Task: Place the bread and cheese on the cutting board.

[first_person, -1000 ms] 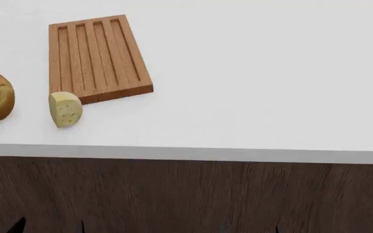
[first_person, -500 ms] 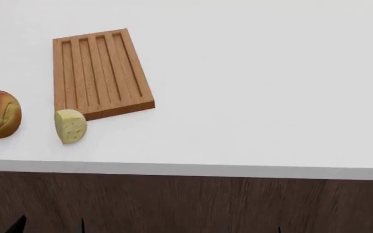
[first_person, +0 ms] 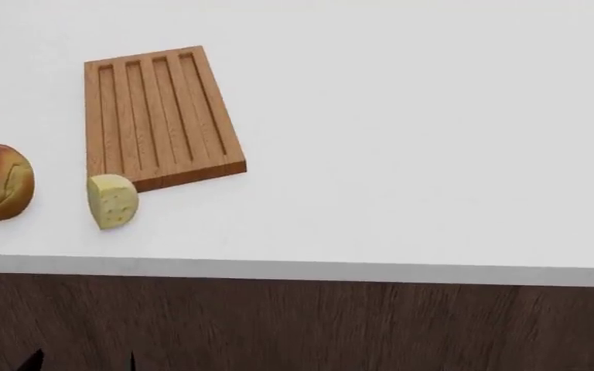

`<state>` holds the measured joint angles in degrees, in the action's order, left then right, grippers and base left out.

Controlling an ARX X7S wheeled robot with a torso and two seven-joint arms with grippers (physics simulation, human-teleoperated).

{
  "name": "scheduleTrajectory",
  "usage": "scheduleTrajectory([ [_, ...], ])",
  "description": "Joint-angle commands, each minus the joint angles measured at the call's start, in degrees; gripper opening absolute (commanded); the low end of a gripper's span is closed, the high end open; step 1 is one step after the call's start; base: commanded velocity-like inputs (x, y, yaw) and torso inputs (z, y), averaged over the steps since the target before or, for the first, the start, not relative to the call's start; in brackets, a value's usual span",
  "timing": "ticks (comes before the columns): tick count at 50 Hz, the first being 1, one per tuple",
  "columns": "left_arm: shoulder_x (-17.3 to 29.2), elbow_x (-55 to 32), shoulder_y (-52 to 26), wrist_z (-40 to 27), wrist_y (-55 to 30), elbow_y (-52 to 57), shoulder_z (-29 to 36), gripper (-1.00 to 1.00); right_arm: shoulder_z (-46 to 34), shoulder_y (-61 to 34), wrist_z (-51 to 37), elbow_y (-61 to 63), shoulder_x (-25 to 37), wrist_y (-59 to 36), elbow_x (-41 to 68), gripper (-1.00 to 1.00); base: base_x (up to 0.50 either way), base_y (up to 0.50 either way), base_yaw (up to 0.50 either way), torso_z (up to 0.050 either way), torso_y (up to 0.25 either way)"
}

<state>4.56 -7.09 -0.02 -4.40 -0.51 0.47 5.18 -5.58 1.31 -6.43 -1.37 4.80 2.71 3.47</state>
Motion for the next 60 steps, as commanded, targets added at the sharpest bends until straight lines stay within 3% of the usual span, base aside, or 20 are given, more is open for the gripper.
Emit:
scheduleTrajectory([
  [1, -2.55, 4.52, 0.46, 2.55, -1.95, 0.83, -3.83, 1.00, 3.83, -0.02, 2.41, -0.65, -2.92, -0.75, -4.48, 1.00, 0.00, 0.00, 0.00, 0.000, 0.000],
  [12, -1.32, 4.19, 1.26, 0.51, -4.37, 4.14, -1.71, 1.00, 0.60, -1.20, -1.54, -0.59, -0.62, -1.48, -10.02, 1.00, 0.00, 0.00, 0.00, 0.000, 0.000],
  [13, -2.32, 0.62, 1.30, 0.05, -6.38, 7.91, -3.42, 1.00, 1.31, -1.43, -2.05, 3.10, -0.63, -3.54, -10.10, 1.00, 0.00, 0.00, 0.00, 0.000, 0.000],
  [16, -2.01, 1.81, 1.84, -1.91, -10.85, 17.05, -2.16, 1.00, 1.32, -2.01, -2.32, 12.40, -0.14, -10.26, -12.41, 1.00, 0.00, 0.00, 0.00, 0.000, 0.000],
  [20, -0.05, 3.37, 0.66, -3.25, -26.54, 32.68, 0.59, 1.00, 1.78, -1.78, -1.18, 22.46, 0.26, -18.11, -12.89, 1.00, 0.00, 0.00, 0.00, 0.000, 0.000],
  [25, 2.40, 3.24, -3.37, -2.85, -40.76, 42.18, 1.53, 1.00, 2.46, -3.41, 0.25, 31.27, 0.73, -27.27, -13.10, 1.00, 0.00, 0.00, 0.00, 0.000, 0.000],
  [31, 2.57, 0.62, -13.63, -2.49, -64.70, 52.52, 0.57, 1.00, 2.37, -7.23, 1.70, 38.22, 1.80, -37.25, -14.62, 1.00, 0.00, 0.00, 0.00, 0.000, 0.000],
  [33, 2.24, -0.22, -20.55, -2.46, -75.34, 58.35, -0.70, 1.00, 2.60, -9.36, 2.55, 40.77, 2.30, -41.39, -15.11, 1.00, 0.00, 0.00, 0.00, 0.000, 0.000],
  [35, 2.68, -3.81, -24.89, -4.12, -80.54, 59.50, -2.51, 1.00, 2.63, -10.83, 3.31, 42.86, 2.53, -44.61, -15.24, 1.00, 0.00, 0.00, 0.00, 0.000, 0.000],
  [37, 4.76, -17.44, -29.62, -12.59, -84.42, 59.52, -8.04, 1.00, 1.74, -12.76, 4.22, 44.85, 3.25, -48.67, -16.17, 1.00, 0.00, 0.00, 0.00, 0.000, 0.000],
  [39, 7.69, -33.70, -29.93, -24.16, -84.72, 59.50, -12.17, 1.00, 1.44, -14.20, 4.30, 47.20, 3.12, -52.23, -16.98, 1.00, 0.00, 0.00, 0.00, 0.000, 0.000],
  [40, 8.36, -36.58, -29.56, -26.46, -84.33, 59.46, -12.46, 1.00, 1.43, -14.20, 4.42, 47.48, 2.97, -52.66, -16.81, 1.00, 0.00, 0.00, 0.00, 0.000, 0.000],
  [45, 8.54, -35.35, -28.09, -27.63, -80.69, 56.97, -8.46, 1.00, -0.14, -14.30, 5.37, 49.28, 2.62, -55.92, -16.39, 1.00, 0.00, 0.00, 0.00, 0.000, 0.000],
  [52, 8.24, -39.50, -29.51, -29.03, -83.83, 58.62, -12.96, 1.00, 0.10, -14.35, 5.59, 50.27, 2.70, -56.80, -15.74, 1.00, 0.00, 0.00, 0.00, 0.000, 0.000],
  [60, 8.94, -40.46, -28.86, -30.22, -81.11, 58.09, -12.79, 1.00, -1.24, -14.75, 5.02, 51.01, 3.31, -58.08, -16.49, 1.00, 0.00, 0.00, 0.00, 0.000, 0.000],
])
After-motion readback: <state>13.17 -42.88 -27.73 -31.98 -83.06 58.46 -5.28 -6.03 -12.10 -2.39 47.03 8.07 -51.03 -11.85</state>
